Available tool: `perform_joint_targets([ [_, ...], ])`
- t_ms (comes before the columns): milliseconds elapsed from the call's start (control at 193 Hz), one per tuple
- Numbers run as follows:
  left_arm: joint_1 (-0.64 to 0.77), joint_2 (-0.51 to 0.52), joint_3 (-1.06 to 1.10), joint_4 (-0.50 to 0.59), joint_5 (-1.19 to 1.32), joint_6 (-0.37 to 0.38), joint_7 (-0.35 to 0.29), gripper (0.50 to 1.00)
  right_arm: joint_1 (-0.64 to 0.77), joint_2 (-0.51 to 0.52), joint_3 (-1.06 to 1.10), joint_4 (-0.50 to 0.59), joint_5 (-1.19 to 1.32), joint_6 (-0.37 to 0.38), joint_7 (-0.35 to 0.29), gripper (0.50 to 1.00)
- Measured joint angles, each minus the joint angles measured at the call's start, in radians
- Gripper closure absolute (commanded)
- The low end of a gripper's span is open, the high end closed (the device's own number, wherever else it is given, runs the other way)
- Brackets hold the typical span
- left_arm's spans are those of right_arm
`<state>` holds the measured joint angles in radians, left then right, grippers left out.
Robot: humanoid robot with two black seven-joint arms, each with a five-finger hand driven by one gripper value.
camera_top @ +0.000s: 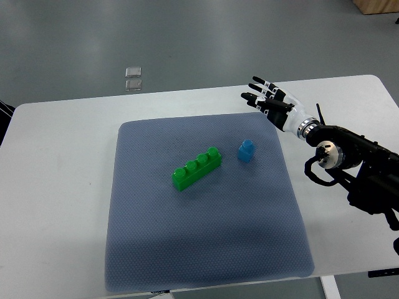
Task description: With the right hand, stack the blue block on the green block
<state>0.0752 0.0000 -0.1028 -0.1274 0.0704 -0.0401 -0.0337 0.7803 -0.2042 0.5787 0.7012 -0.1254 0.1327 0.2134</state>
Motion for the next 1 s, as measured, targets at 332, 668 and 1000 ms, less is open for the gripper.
perform_joint_targets([
  [332, 0.0, 0.0, 0.001, 0.0, 0.0, 0.002, 0.0, 0.5, 0.007, -0.007, -0.01, 0.006, -0.017, 0.008, 0.004, 0.579],
  [668, 0.0, 0.0, 0.008, 0.002, 0.0, 0.0, 0.0, 0.5, 0.06, -0.046, -0.012, 0.02, -0.224, 0.136, 0.012, 0.579],
  [1000, 0.0, 0.0, 0.009, 0.002, 0.0, 0.0, 0.0, 0.5, 0.107, -0.178, -0.014, 0.023, -0.578, 0.311, 0.117, 0.581],
])
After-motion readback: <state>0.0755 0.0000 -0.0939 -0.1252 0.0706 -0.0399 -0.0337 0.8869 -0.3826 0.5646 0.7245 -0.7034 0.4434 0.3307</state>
